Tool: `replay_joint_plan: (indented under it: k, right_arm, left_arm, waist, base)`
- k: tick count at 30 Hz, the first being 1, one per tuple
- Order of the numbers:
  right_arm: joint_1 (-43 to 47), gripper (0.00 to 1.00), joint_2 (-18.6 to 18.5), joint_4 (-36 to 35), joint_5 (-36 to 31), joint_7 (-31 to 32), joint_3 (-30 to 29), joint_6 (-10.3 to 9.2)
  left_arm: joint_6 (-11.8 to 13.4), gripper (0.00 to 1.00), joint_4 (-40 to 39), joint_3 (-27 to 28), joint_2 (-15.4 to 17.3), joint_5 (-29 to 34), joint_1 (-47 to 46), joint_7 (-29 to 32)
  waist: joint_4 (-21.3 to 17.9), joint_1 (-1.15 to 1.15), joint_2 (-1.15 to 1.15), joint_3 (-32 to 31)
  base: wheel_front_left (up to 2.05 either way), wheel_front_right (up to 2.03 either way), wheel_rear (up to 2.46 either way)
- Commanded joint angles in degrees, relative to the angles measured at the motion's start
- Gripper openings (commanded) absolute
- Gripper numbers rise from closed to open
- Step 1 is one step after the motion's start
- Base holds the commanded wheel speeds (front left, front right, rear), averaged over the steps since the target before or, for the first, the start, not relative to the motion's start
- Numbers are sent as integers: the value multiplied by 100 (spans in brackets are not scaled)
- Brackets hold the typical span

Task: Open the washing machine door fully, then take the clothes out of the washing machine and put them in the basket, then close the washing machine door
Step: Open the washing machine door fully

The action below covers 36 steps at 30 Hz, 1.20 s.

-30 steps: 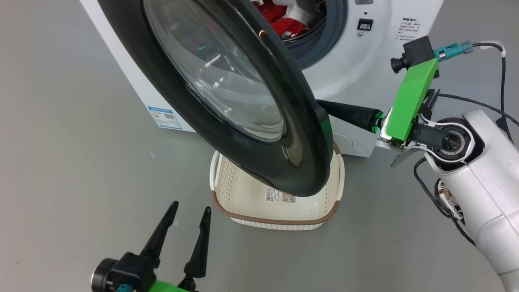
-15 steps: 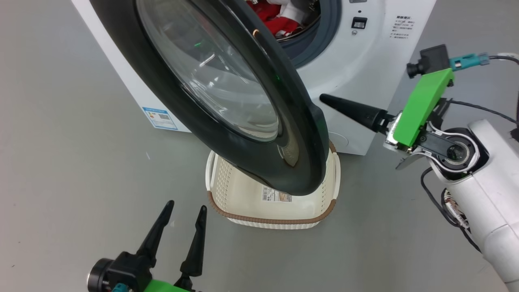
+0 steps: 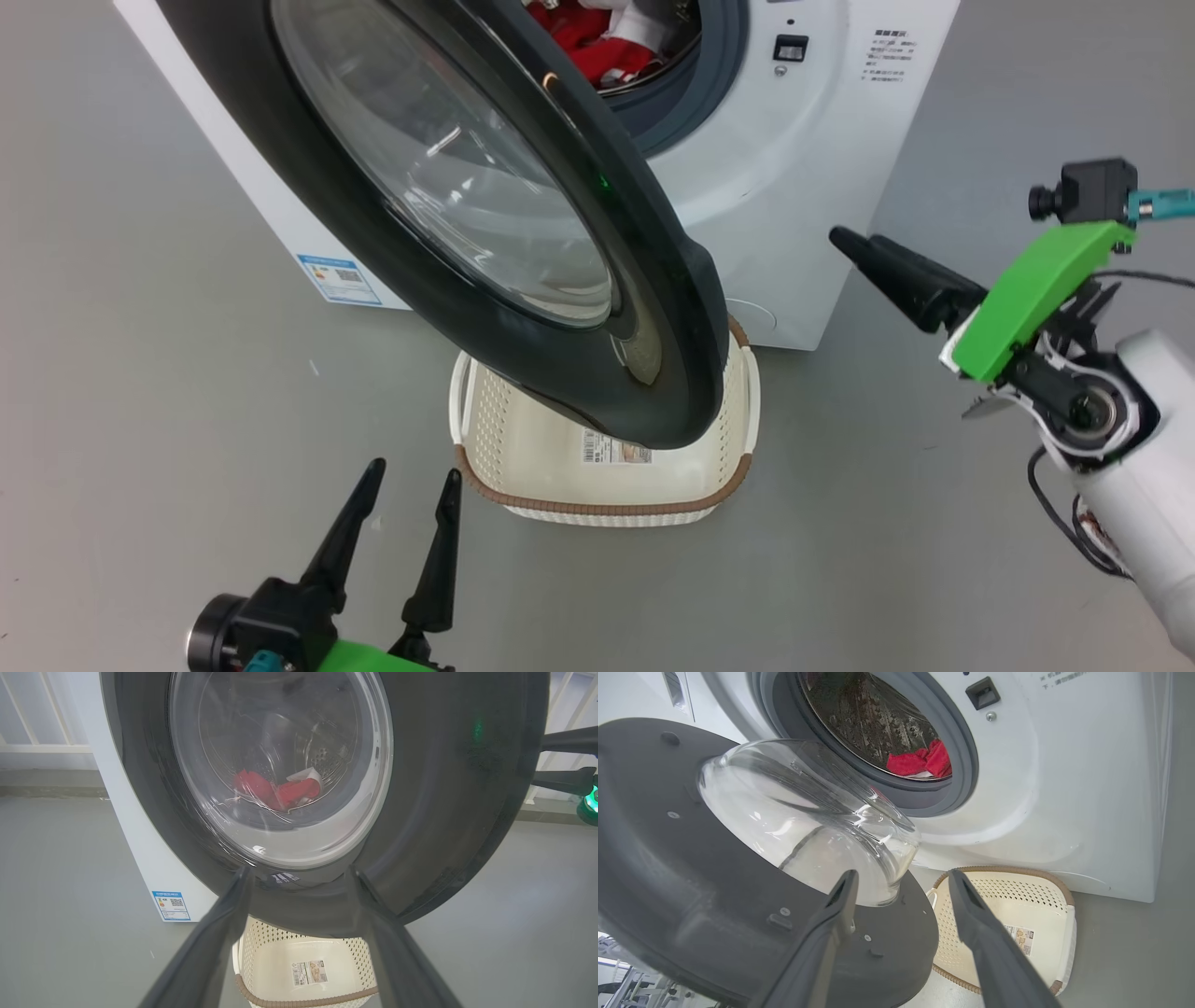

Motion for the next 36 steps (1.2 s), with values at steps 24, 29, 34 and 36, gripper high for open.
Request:
replay_joint_plan:
  k: [24,29,34,36]
  right_arm:
    - [814,100,-723,135,-1236,-3036,1611,30]
    - [845,100,-658,286,-1661,-3216,1623,30]
    - [1095,100,-492,175,-2496,-3225,1014,30]
    - [1171,100,-457,146,-2697,-3225,875,30]
  left_arm:
    - [14,100,-111,306,65,48,109,-69]
    - [33,100,-116,306,65,42,124,-69]
    - [59,100,-139,327,65,45,142,-69]
    - [62,100,-142,330,65,45,143,-69]
  waist:
    - [-165,0,0,-224]
    - [-163,0,0,-238]
    - [-171,0,0,-235]
    - [-173,0,0,-235]
  base:
    - [0,0,0]
    - [0,0,0]
    - [0,0,0]
    - [0,0,0]
